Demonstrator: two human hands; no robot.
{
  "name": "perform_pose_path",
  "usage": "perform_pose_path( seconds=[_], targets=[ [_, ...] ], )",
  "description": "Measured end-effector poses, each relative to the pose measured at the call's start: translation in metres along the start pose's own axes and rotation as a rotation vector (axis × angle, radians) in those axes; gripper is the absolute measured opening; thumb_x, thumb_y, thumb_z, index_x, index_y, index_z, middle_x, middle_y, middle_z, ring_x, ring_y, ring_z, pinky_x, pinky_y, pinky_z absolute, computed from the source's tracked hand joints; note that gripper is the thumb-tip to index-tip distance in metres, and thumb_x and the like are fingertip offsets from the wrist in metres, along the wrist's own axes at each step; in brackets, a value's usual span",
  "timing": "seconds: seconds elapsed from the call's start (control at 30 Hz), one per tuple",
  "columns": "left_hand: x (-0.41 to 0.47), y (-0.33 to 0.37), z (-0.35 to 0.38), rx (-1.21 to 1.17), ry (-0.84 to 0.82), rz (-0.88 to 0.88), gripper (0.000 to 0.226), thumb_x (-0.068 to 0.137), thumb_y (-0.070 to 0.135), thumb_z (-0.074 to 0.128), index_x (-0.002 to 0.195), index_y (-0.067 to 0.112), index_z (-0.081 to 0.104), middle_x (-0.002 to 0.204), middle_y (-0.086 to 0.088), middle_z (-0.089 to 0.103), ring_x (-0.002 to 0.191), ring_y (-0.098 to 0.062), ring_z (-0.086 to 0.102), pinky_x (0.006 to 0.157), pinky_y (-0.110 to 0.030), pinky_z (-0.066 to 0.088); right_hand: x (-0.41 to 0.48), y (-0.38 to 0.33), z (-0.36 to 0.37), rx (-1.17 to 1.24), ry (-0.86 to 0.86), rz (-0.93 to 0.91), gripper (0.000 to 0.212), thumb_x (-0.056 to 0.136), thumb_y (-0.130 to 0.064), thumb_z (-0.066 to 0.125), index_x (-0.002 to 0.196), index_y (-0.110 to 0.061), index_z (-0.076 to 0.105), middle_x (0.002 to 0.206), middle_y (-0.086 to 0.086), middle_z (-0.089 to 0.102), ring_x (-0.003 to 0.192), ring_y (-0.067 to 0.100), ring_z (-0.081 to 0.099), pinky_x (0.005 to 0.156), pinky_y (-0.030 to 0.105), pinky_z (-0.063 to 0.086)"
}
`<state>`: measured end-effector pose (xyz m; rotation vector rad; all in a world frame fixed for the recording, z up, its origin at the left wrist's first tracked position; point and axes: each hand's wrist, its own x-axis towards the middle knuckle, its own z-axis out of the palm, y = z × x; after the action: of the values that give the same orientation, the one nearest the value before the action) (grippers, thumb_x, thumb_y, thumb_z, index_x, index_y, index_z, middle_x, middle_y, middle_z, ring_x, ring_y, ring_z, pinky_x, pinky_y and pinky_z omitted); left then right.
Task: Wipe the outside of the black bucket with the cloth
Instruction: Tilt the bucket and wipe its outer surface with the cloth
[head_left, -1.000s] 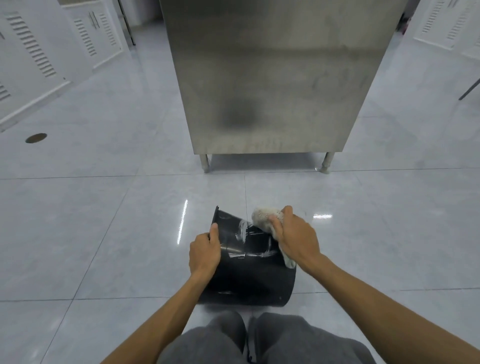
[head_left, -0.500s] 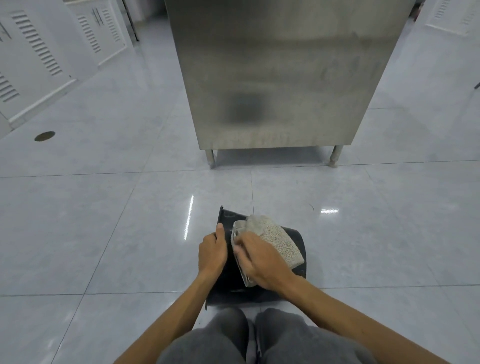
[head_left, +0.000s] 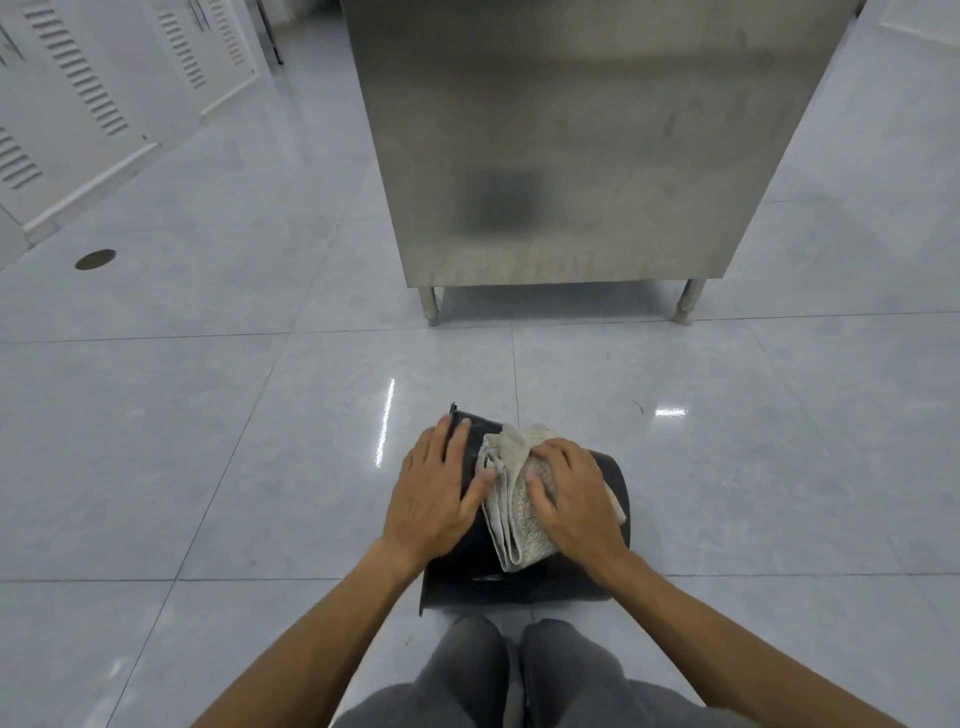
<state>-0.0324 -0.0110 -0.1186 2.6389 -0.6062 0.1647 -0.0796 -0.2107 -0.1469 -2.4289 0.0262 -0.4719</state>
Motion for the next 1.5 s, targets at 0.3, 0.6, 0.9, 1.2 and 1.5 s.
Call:
perform_pose_path(
  seconds=[0.3, 0.6, 0.9, 1.2, 1.5],
  targets=[
    [0.025, -0.016, -0.015, 0.281, -0.215, 0.276, 0.106, 0.087, 0.088, 0.024, 0.157, 0.008, 0.025, 0.165, -0.013, 0.022, 0.155, -0.025, -0.001, 0.125, -0.050, 0.010, 0.017, -0.020, 0.022, -0.148, -0.210, 0.066, 0.063, 0.101, -0.055, 0.025, 0.159, -0.031, 0.025, 0.164, -0.010, 0.034, 0.155, 0.022, 0.021, 0.125, 0.057, 0.004],
    [0.032, -0.010, -0.004, 0.168, -0.154, 0.144, 0.099, 0.087, 0.087, 0.027, 0.153, 0.014, 0.035, 0.153, -0.006, 0.042, 0.155, -0.026, 0.004, 0.125, -0.049, 0.011, 0.055, -0.008, 0.027, -0.253, -0.257, 0.081, 0.083, 0.095, -0.079, 0.018, 0.150, -0.022, 0.043, 0.153, -0.004, 0.051, 0.143, 0.017, 0.042, 0.121, 0.054, 0.021],
    [0.024, -0.003, -0.025, 0.512, -0.439, 0.267, 0.138, 0.070, 0.102, 0.016, 0.154, -0.007, 0.022, 0.162, -0.023, 0.024, 0.153, -0.040, -0.006, 0.122, -0.058, -0.001, 0.084, 0.021, 0.009, -0.155, -0.415, -0.013, 0.084, 0.090, -0.082, 0.022, 0.122, -0.018, 0.066, 0.116, 0.003, 0.073, 0.103, 0.026, 0.067, 0.089, 0.041, 0.047],
    [0.032, -0.017, -0.051, 0.471, -0.635, 0.606, 0.140, 0.066, 0.100, 0.038, 0.158, 0.004, -0.003, 0.166, -0.021, -0.001, 0.154, -0.036, -0.001, 0.121, -0.043, -0.010, 0.080, 0.037, -0.003, -0.138, -0.463, -0.088, 0.093, 0.086, -0.089, 0.013, 0.118, -0.021, 0.067, 0.107, -0.002, 0.074, 0.091, 0.019, 0.066, 0.084, 0.043, 0.052],
    [0.041, -0.017, -0.057, 0.415, -0.724, 0.547, 0.146, 0.060, 0.098, 0.050, 0.159, 0.007, -0.006, 0.168, -0.012, -0.007, 0.155, -0.028, -0.004, 0.121, -0.036, -0.009, 0.076, 0.041, -0.004, -0.144, -0.421, -0.137, 0.080, 0.092, -0.078, 0.024, 0.125, -0.019, 0.066, 0.112, 0.000, 0.074, 0.095, 0.021, 0.067, 0.085, 0.043, 0.053]
  ],
)
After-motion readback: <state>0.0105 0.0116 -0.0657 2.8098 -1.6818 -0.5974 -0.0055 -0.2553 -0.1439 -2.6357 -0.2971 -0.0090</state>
